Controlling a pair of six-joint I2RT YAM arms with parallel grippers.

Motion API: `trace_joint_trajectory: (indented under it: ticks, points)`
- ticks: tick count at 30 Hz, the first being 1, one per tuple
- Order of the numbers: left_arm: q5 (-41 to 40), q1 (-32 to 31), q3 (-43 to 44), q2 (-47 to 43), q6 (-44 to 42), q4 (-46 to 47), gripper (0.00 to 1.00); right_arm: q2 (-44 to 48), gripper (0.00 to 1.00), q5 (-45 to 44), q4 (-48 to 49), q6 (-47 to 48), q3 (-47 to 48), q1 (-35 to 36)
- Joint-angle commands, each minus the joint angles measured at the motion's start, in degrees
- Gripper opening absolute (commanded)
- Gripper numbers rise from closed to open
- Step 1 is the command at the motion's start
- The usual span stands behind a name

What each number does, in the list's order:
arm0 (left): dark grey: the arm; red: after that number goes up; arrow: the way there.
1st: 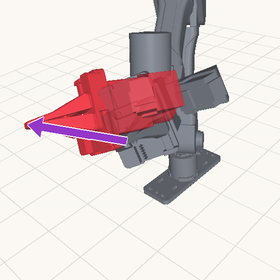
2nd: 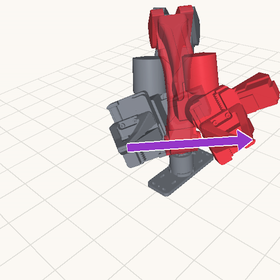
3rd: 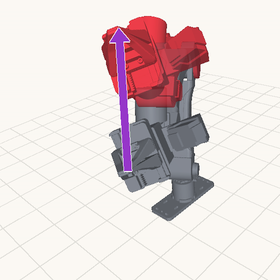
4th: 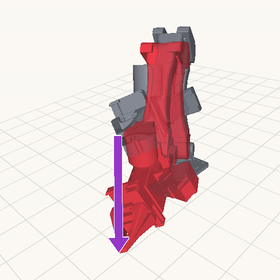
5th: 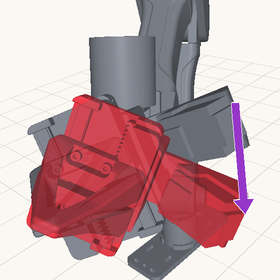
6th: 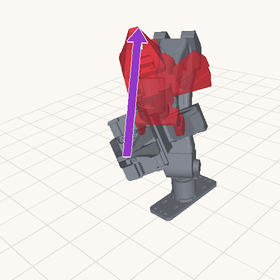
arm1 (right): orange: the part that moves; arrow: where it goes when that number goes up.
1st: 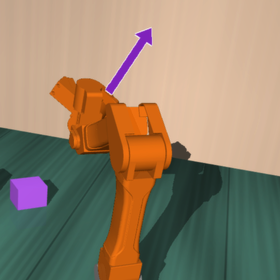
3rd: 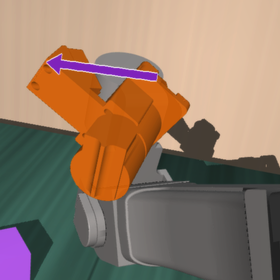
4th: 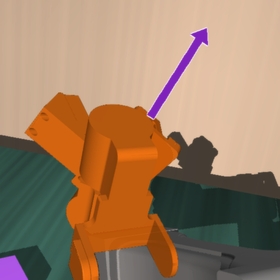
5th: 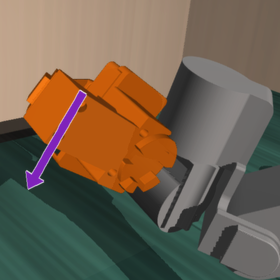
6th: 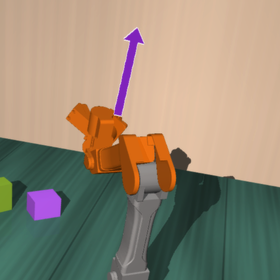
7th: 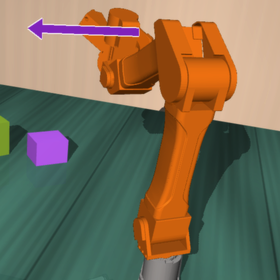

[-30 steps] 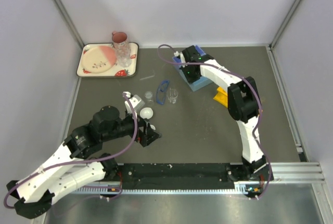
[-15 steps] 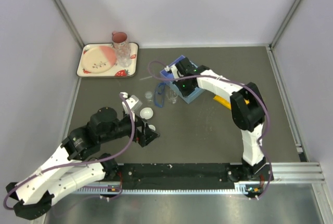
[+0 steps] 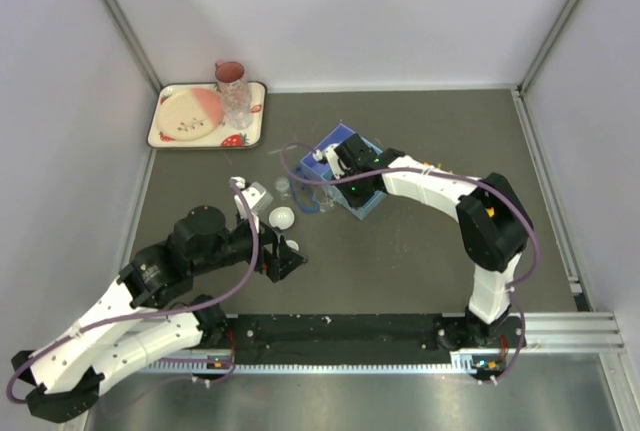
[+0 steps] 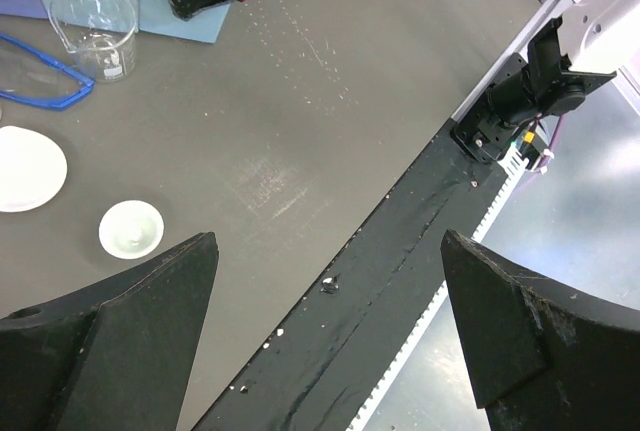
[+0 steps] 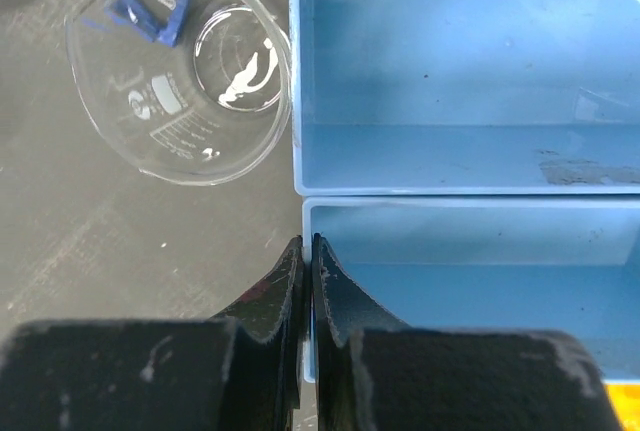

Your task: Organize the chemistry lab equipment

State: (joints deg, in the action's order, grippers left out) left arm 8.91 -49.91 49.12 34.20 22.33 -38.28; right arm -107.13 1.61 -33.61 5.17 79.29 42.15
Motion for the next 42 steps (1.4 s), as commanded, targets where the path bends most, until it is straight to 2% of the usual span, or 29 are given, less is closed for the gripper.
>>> trace_joint_trajectory:
  ticks: [1, 18, 27, 28, 30, 32, 33, 34, 36, 42]
  points:
    - [-0.64, 0.16, 1.33, 0.35, 0.44, 0.75, 0.99, 4.21, 0.00, 2.00, -0.59, -2.88, -3.69, 2.23]
    - [-1.35, 0.17, 1.85, -0.88, 1.14, -2.32, 0.99, 9.04, 0.00, 0.33, 2.93, -11.93, -14.24, 9.18]
    - [-1.61, 0.25, 0.45, -2.38, 1.67, -2.85, 0.99, 14.23, 0.00, -7.22, -0.23, -14.92, -15.31, 10.67]
    - [-1.79, 0.17, 0.36, -2.38, 1.58, -2.94, 0.99, 14.32, 0.06, -8.62, -0.84, -15.01, -13.47, 10.67]
    - [-2.23, 0.16, 0.36, -2.12, 1.40, -2.94, 0.99, 14.58, 0.26, -9.43, -2.86, -14.93, -11.53, 10.76]
    - [-2.49, 0.16, 0.53, -1.76, 1.14, -2.94, 0.99, 14.85, 0.36, -10.83, -4.35, -14.40, -8.46, 10.67]
    - [-2.58, 0.16, 0.71, -1.59, 1.05, -2.94, 0.99, 14.85, 0.47, -11.71, -5.15, -14.31, -7.40, 10.67]
    - [-2.58, 0.16, 0.80, -1.41, 0.97, -2.94, 0.99, 14.76, 0.51, -13.19, -5.85, -13.87, -5.13, 10.67]
    - [-2.84, 0.16, 0.89, -1.41, 0.96, -2.94, 0.99, 14.67, 0.57, -14.61, -8.13, -13.61, -1.27, 10.67]
    - [-3.11, 0.17, 1.06, -1.67, 1.14, -2.94, 0.99, 13.97, 0.56, -12.08, -12.45, -16.68, 6.92, 10.85]
